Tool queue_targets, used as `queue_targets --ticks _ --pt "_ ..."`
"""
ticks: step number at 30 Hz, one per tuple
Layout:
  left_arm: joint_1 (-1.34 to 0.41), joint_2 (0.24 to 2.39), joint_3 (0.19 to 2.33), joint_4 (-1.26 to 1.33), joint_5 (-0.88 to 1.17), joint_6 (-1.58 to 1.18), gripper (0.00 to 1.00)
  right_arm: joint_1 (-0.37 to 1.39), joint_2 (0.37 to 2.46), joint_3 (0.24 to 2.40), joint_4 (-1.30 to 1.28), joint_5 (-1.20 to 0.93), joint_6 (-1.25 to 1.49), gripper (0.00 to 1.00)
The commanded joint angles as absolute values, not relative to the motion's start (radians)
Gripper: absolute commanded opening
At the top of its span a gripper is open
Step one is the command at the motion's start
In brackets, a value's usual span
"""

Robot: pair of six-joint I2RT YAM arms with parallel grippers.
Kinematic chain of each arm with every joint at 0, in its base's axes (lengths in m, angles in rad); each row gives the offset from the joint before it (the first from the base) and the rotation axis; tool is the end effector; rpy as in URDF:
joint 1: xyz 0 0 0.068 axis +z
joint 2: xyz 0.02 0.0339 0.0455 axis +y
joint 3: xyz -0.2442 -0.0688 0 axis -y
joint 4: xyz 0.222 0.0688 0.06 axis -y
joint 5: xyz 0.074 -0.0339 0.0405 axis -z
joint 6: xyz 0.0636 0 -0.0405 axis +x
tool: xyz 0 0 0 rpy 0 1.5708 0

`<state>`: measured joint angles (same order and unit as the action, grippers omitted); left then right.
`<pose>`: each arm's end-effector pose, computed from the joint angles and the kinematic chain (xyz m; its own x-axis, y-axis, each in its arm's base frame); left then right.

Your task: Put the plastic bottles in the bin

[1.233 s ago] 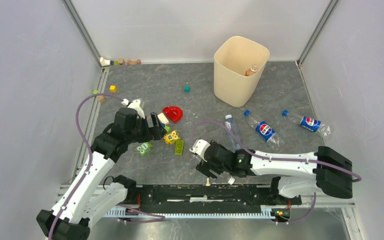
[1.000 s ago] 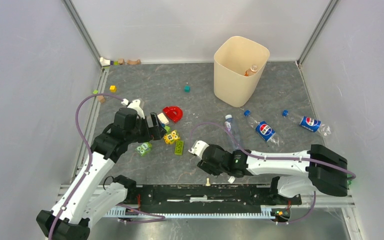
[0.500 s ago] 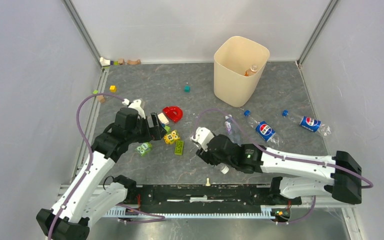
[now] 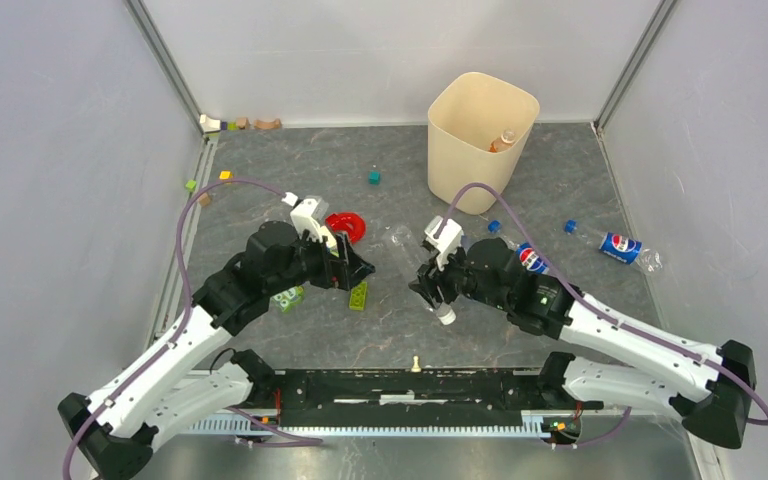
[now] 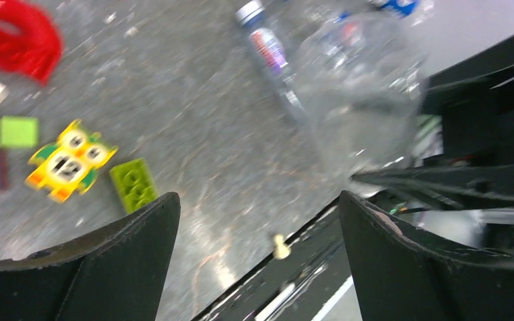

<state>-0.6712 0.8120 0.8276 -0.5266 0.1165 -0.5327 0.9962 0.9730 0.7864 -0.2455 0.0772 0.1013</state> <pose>0.1463 -0.1256 0.2871 -0.6839 -0.1010 -0.7225 0.4060 0.7701 -0.4920 0.1327 0.1960 0.2756 -0.3072 -0.2890 -0.9067 -0.7717 0.6331 0.0597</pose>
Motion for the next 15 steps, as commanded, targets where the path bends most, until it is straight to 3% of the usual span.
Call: queue_targets --ticks 1,8,15 --pt "-0.715 0.785 0.846 -0.258 0.195 -0.638 0.94 0.988 0.923 0.842 -0.165 -0.081 0.096 0.5" --pt "-0.772 0.869 0.901 -0.094 0.184 -0.681 0.9 0.988 0.889 0.887 -0.135 -0.148 0.119 0.5" --pt "-0.898 1.012 1.001 -0.003 0.134 -0.675 0.9 0.988 0.877 0.914 -0.154 -0.075 0.109 0.5"
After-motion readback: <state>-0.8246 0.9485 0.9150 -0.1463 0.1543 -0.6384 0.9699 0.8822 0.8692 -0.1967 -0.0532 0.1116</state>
